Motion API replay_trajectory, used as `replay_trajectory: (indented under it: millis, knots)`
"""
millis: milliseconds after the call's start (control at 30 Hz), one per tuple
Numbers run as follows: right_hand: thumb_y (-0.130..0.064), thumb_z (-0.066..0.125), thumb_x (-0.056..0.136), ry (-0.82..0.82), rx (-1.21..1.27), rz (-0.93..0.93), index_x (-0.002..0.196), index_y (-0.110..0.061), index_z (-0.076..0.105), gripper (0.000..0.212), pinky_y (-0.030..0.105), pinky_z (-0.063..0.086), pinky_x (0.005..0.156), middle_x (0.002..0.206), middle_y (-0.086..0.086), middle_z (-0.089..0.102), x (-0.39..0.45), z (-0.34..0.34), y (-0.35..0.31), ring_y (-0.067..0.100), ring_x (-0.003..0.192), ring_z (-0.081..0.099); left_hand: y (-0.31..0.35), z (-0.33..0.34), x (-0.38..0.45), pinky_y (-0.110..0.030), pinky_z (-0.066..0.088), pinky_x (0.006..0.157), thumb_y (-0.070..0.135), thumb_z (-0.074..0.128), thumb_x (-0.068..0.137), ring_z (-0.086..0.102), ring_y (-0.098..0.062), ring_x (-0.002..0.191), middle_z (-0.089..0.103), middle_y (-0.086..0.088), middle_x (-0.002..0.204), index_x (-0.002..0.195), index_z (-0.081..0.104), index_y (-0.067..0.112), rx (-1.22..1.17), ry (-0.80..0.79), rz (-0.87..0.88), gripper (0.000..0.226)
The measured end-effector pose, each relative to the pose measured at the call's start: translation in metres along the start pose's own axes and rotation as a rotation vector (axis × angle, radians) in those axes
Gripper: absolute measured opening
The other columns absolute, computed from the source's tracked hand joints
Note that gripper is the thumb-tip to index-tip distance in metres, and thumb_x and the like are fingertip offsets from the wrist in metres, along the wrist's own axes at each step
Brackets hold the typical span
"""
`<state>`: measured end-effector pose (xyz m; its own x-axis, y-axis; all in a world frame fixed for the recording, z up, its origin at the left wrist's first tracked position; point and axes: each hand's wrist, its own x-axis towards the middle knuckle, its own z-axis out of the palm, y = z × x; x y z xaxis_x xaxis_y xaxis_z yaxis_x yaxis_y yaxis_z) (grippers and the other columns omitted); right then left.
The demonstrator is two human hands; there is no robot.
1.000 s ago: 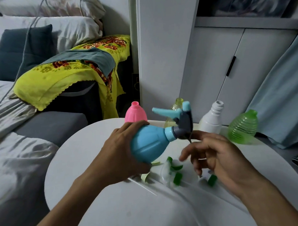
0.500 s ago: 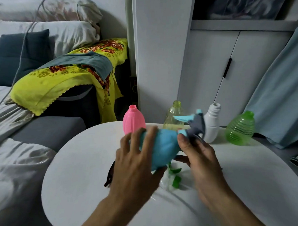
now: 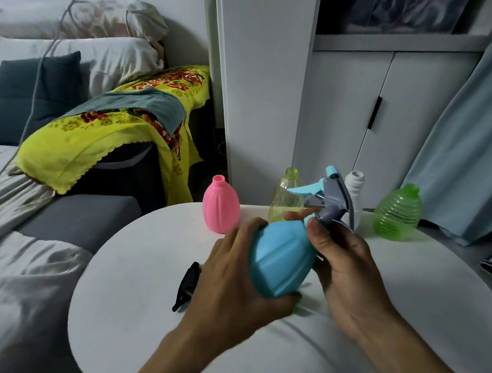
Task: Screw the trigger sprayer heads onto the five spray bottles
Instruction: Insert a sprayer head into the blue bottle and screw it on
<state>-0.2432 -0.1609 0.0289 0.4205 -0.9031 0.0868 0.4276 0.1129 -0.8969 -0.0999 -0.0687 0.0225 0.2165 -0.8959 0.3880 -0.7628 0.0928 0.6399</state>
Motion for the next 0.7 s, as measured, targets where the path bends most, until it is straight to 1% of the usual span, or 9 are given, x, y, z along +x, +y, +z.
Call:
replay_trajectory:
  millis: [100, 167, 200, 267, 400, 467, 533, 600, 700]
  knots:
    - [-0.04, 0.08, 0.079, -0.213, 0.146, 0.019, 0.115, -0.011, 0.071, 0.048, 0.034, 0.054, 0.091, 0.121, 0.018, 0.071, 0.005, -0.006, -0.011, 0.029, 0.115, 0.066, -0.006, -0.01, 0.008, -0.026, 0.06, 0.074, 0.055, 0.091, 0.047, 0.063, -0.006, 0.101, 0.059, 0.022, 0.117, 0.129, 0.04, 0.048, -0.307, -0.216, -0.136, 0.097]
    - [-0.039, 0.079, 0.081, -0.26, 0.159, 0.032, 0.116, -0.014, 0.072, 0.044, 0.033, 0.053, 0.091, 0.121, 0.017, 0.072, 0.007, -0.008, -0.014, 0.027, 0.114, 0.066, -0.006, -0.013, 0.012, -0.031, 0.061, 0.077, 0.048, 0.095, 0.047, 0.065, -0.008, 0.103, 0.062, 0.017, 0.117, 0.128, 0.046, 0.048, -0.419, -0.315, -0.196, 0.094]
    - [-0.039, 0.079, 0.081, -0.253, 0.145, 0.028, 0.113, -0.015, 0.073, 0.04, 0.032, 0.053, 0.091, 0.118, 0.015, 0.073, 0.007, -0.008, -0.014, 0.025, 0.113, 0.067, -0.004, -0.013, 0.012, -0.034, 0.061, 0.08, 0.046, 0.095, 0.048, 0.065, -0.008, 0.104, 0.063, 0.016, 0.117, 0.126, 0.048, 0.048, -0.434, -0.328, -0.202, 0.091]
    - [-0.042, 0.08, 0.078, -0.212, 0.111, -0.008, 0.105, -0.017, 0.076, 0.037, 0.03, 0.053, 0.09, 0.112, 0.012, 0.075, 0.007, -0.006, -0.011, 0.024, 0.109, 0.068, -0.002, -0.01, 0.011, -0.032, 0.06, 0.08, 0.05, 0.093, 0.048, 0.064, -0.004, 0.102, 0.063, 0.02, 0.115, 0.123, 0.047, 0.051, -0.384, -0.259, -0.17, 0.088]
    - [-0.047, 0.08, 0.077, -0.111, 0.016, -0.111, 0.102, -0.017, 0.077, 0.039, 0.03, 0.053, 0.091, 0.106, 0.01, 0.077, 0.007, -0.002, -0.005, 0.027, 0.108, 0.068, 0.004, 0.004, 0.003, -0.027, 0.057, 0.078, 0.065, 0.084, 0.046, 0.061, -0.001, 0.099, 0.059, 0.025, 0.112, 0.124, 0.04, 0.05, -0.141, 0.012, -0.066, 0.091]
    - [-0.045, 0.082, 0.075, -0.133, 0.041, -0.079, 0.1, -0.017, 0.077, 0.037, 0.029, 0.053, 0.089, 0.105, 0.009, 0.077, 0.009, -0.003, -0.007, 0.025, 0.107, 0.069, 0.003, 0.005, 0.002, -0.028, 0.057, 0.08, 0.068, 0.081, 0.047, 0.059, -0.001, 0.101, 0.056, 0.027, 0.115, 0.123, 0.036, 0.054, -0.111, 0.046, -0.049, 0.09]
    - [-0.033, 0.085, 0.073, -0.194, 0.118, -0.013, 0.092, -0.018, 0.077, 0.026, 0.027, 0.053, 0.087, 0.1, 0.007, 0.076, 0.01, -0.005, -0.01, 0.022, 0.104, 0.069, -0.002, 0.005, 0.003, -0.031, 0.056, 0.085, 0.069, 0.079, 0.049, 0.055, -0.004, 0.105, 0.053, 0.026, 0.12, 0.125, 0.031, 0.056, -0.043, 0.026, -0.004, 0.091]
    - [-0.029, 0.087, 0.069, -0.218, 0.157, -0.002, 0.08, -0.02, 0.075, 0.019, 0.027, 0.054, 0.087, 0.092, 0.004, 0.075, 0.01, -0.006, -0.011, 0.019, 0.099, 0.069, -0.001, 0.006, 0.003, -0.03, 0.054, 0.091, 0.068, 0.076, 0.053, 0.051, -0.007, 0.108, 0.051, 0.018, 0.125, 0.133, 0.032, 0.044, 0.072, 0.055, 0.061, 0.095]
    - [-0.038, 0.087, 0.068, -0.166, 0.153, -0.049, 0.068, -0.016, 0.064, 0.032, 0.032, 0.055, 0.086, 0.079, 0.008, 0.072, 0.01, -0.007, -0.013, 0.025, 0.095, 0.07, 0.006, 0.011, 0.001, -0.022, 0.045, 0.093, 0.068, 0.072, 0.057, 0.047, -0.007, 0.113, 0.045, 0.015, 0.131, 0.138, 0.033, 0.031, 0.147, 0.088, 0.146, 0.097]
